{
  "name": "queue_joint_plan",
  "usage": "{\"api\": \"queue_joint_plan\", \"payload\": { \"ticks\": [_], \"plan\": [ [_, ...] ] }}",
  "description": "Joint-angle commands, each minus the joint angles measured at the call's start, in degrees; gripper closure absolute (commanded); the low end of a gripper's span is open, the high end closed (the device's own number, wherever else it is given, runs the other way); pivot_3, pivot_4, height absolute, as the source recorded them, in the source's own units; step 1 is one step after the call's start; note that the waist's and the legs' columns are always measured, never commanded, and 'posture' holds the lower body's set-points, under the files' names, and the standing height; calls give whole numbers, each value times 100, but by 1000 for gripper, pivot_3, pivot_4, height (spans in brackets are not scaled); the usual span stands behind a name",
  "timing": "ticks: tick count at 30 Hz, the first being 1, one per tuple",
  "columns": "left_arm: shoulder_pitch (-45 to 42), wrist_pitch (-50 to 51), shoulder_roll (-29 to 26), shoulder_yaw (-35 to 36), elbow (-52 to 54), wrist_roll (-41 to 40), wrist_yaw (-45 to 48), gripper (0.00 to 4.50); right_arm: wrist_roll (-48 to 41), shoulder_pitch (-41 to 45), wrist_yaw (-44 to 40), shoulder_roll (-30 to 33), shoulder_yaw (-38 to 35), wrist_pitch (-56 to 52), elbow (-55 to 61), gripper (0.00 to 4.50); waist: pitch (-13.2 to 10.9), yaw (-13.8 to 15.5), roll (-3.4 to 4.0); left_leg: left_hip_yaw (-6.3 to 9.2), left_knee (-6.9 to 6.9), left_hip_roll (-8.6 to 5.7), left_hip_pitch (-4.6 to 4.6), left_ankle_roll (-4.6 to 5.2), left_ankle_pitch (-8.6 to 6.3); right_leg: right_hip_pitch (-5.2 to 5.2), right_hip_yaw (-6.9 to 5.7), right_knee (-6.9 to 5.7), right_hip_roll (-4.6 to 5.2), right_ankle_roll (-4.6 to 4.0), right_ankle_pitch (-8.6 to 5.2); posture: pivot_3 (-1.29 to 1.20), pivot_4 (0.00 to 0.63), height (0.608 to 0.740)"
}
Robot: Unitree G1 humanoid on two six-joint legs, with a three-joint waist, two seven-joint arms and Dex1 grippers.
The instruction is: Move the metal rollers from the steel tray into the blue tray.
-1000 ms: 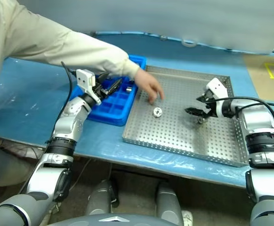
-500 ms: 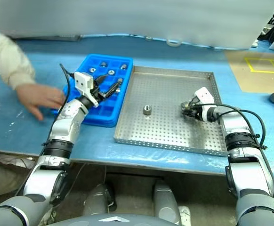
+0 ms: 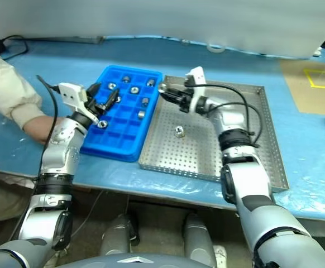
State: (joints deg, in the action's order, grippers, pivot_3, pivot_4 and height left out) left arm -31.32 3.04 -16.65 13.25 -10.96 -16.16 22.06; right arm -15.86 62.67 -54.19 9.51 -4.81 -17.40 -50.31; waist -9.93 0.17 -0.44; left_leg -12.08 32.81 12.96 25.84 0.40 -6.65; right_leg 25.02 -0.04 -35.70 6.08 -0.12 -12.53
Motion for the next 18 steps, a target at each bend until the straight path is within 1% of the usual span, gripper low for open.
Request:
{"api": "queue_joint_plan", "payload": {
  "ticks": [1, 6, 11, 15, 18],
  "plan": [
    [5, 13, -110, 378, 387, -83, -449, 890, 186, 453, 312, -376, 92, 565, -430, 3804, -1, 65, 1, 0, 0, -2, -1, -1, 0, 0, 0, 0, 0, 0, 0, -174, 150, 740],
    [166, 86, -224, 539, 618, -35, -754, 890, 797, 680, 320, -745, 582, 1164, -1064, 3804, -1, 185, 2, 12, -9, -8, 0, -9, 3, -2, -2, 5, 6, 0, 0, -133, 150, 740],
    [364, 172, -262, 525, 832, -55, -836, 890, 1261, 729, 521, -870, 893, 1556, -1469, 3804, -1, 237, 2, 16, -11, -9, 11, -16, 8, 0, -3, 4, 6, 1, 0, -122, 150, 740],
    [450, 225, -254, 480, 928, -56, -856, 890, 1511, 724, 772, -938, 986, 1757, -1675, 3804, -1, 223, 2, 20, -16, -3, 7, -26, 14, 6, -2, -2, 0, 1, 0, -114, 150, 740],
    [444, 248, -260, 451, 919, -52, -841, 890, 1514, 726, 745, -988, 931, 1780, -1719, 3804, -1, 222, 2, 23, -30, 0, 4, -39, 22, 10, -1, -3, -6, 2, 0, -116, 150, 740]
  ]
}}
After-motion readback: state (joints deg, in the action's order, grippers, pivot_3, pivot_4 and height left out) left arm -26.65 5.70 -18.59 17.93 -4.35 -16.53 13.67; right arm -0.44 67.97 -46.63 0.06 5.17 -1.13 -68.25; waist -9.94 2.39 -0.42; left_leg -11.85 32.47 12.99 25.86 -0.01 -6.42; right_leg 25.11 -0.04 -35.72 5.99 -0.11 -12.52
